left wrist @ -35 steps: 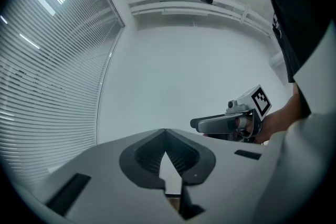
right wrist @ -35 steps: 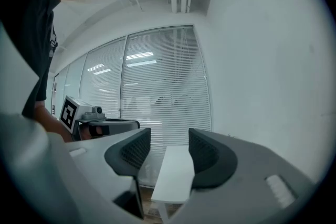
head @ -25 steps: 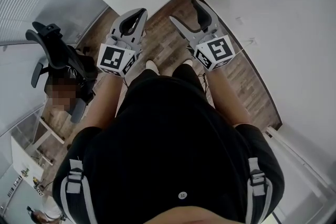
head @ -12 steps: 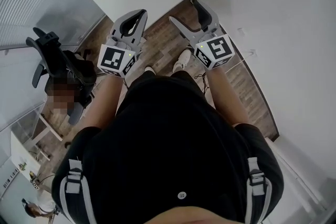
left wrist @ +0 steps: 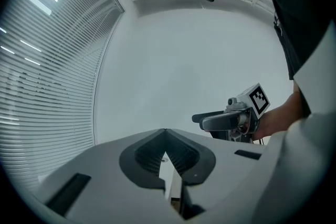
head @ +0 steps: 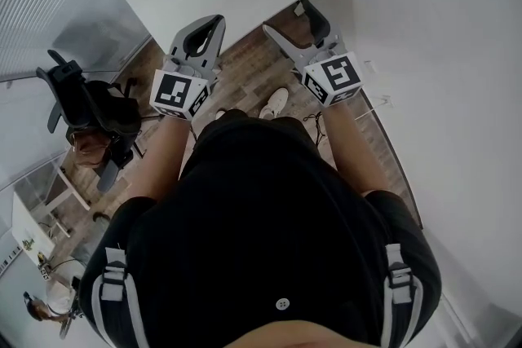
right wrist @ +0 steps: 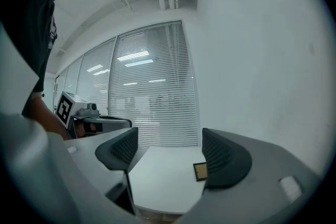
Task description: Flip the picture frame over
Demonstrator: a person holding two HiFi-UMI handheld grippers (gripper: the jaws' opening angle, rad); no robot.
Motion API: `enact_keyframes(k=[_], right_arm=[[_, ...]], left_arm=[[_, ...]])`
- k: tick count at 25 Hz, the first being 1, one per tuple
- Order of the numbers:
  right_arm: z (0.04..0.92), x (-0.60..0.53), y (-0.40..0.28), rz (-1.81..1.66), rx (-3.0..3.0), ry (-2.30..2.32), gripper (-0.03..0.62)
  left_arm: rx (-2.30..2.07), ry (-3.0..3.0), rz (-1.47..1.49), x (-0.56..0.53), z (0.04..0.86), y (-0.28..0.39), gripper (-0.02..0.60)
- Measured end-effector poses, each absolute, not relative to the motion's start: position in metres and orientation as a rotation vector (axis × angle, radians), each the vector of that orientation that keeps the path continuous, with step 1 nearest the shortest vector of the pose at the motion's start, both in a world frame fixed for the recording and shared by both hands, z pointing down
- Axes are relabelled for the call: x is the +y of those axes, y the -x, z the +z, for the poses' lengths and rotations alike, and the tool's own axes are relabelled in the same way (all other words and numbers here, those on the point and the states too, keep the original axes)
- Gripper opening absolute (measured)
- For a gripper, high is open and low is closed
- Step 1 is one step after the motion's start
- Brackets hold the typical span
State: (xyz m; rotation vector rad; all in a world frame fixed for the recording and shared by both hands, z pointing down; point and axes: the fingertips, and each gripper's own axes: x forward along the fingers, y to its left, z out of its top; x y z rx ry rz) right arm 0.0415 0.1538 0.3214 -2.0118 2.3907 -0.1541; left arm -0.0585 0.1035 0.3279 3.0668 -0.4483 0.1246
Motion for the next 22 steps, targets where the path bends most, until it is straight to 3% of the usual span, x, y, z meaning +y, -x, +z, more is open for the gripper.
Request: enact_keyframes(k=[10,22], right_arm=[[0.327,0.154,-0.109,-0.158,2.438,1.929,0.383],[0.346,0.115,-0.121,-0.225,2.522,1.856,0.383]], left_arm=[[-0.554,-3.064,0.162,0.114,0.329,-0.004,0.003],[-0.635,-3.025,0.203,0.088,0.345,-0.014,0.003]])
